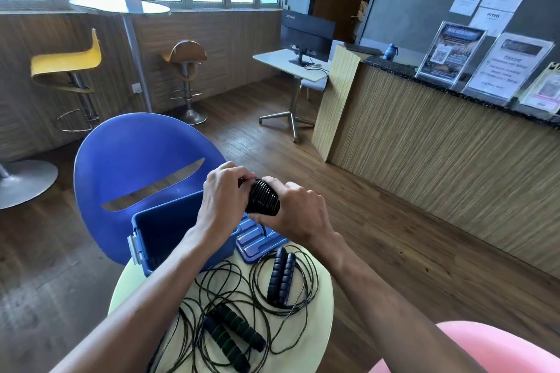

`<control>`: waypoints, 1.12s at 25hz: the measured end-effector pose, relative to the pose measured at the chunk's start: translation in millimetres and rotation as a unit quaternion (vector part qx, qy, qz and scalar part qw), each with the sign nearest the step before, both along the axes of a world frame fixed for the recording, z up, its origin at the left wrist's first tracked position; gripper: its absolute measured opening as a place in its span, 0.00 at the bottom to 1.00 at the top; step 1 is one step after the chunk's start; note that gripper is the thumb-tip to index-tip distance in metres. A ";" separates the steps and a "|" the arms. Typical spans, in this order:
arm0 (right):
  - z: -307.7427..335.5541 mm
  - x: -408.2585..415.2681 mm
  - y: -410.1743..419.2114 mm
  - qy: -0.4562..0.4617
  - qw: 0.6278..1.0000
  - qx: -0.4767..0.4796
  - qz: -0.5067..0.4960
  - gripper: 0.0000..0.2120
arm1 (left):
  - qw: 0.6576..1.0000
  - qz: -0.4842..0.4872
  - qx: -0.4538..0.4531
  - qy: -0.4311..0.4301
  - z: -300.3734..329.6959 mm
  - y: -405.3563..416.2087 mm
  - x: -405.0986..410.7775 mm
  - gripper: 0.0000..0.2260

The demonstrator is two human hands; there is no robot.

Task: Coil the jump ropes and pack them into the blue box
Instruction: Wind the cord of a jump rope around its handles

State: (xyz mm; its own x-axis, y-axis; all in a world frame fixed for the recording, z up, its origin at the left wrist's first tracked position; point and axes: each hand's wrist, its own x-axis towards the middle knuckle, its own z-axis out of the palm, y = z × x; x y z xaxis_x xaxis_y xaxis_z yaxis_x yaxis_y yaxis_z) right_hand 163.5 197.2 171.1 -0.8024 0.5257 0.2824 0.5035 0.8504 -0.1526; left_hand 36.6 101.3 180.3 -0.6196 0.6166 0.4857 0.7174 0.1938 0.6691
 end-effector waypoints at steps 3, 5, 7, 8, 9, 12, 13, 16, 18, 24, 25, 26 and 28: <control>1.6 1.6 1.2 0.007 1.000 -0.004 -0.008 0.38 | 1.000 0.010 0.011 0.000 -9.1 0.1 0.4 0.04; -0.6 3.0 0.9 0.006 1.000 -0.009 -0.011 0.38 | 1.000 -0.002 0.016 -0.024 -14.2 -0.9 -0.6 0.03; -2.0 4.0 1.5 0.003 1.000 -0.015 -0.017 0.39 | 0.999 -0.034 0.011 -0.023 -18.0 -3.1 -2.2 0.02; -2.4 4.6 2.6 0.002 1.000 -0.017 -0.020 0.38 | 0.999 -0.052 -0.002 -0.013 -19.6 -4.1 -2.1 0.02; -2.8 5.1 3.6 0.000 1.000 -0.018 -0.023 0.38 | 0.998 -0.067 -0.020 -0.004 -21.7 -4.9 -1.9 0.03; -4.5 5.8 3.9 -0.009 1.000 -0.012 -0.027 0.37 | 0.995 -0.076 -0.061 0.003 -24.7 -6.7 4.0 0.05; -5.6 5.8 3.6 -0.008 1.000 -0.010 -0.028 0.36 | 0.995 -0.071 -0.066 0.001 -24.2 -6.3 6.1 0.06; -5.4 4.4 2.4 0.002 0.999 -0.005 -0.038 0.35 | 0.996 -0.066 -0.051 -0.009 -20.3 -3.2 9.6 0.08; -2.9 4.1 3.3 0.007 0.999 -0.002 -0.041 0.35 | 0.997 -0.076 -0.028 -0.011 -18.3 -3.2 9.5 0.09; -6.3 4.0 3.0 -0.003 0.999 -0.001 -0.039 0.36 | 0.997 -0.057 -0.050 -0.006 -15.9 -5.3 9.1 0.17; -6.7 4.0 2.3 -0.002 0.999 -0.004 -0.040 0.36 | 0.997 -0.053 -0.052 -0.012 -14.7 -4.9 10.0 0.16; -6.9 3.6 1.9 -0.002 0.999 -0.005 -0.041 0.36 | 0.997 -0.055 -0.050 -0.024 -13.1 -5.0 10.0 0.16; -6.5 2.9 1.4 -0.010 0.999 -0.002 -0.040 0.37 | 0.995 -0.062 -0.046 -0.056 -9.7 -7.1 9.3 0.15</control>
State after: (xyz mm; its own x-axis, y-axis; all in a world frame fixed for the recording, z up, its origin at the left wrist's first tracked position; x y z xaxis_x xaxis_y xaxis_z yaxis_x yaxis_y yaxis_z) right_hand 166.4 198.7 164.6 -0.7639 0.5890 0.2637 0.5721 0.8072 -0.1454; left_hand 45.9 94.3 170.6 -0.5835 0.7296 0.3566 0.6616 0.1725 0.7297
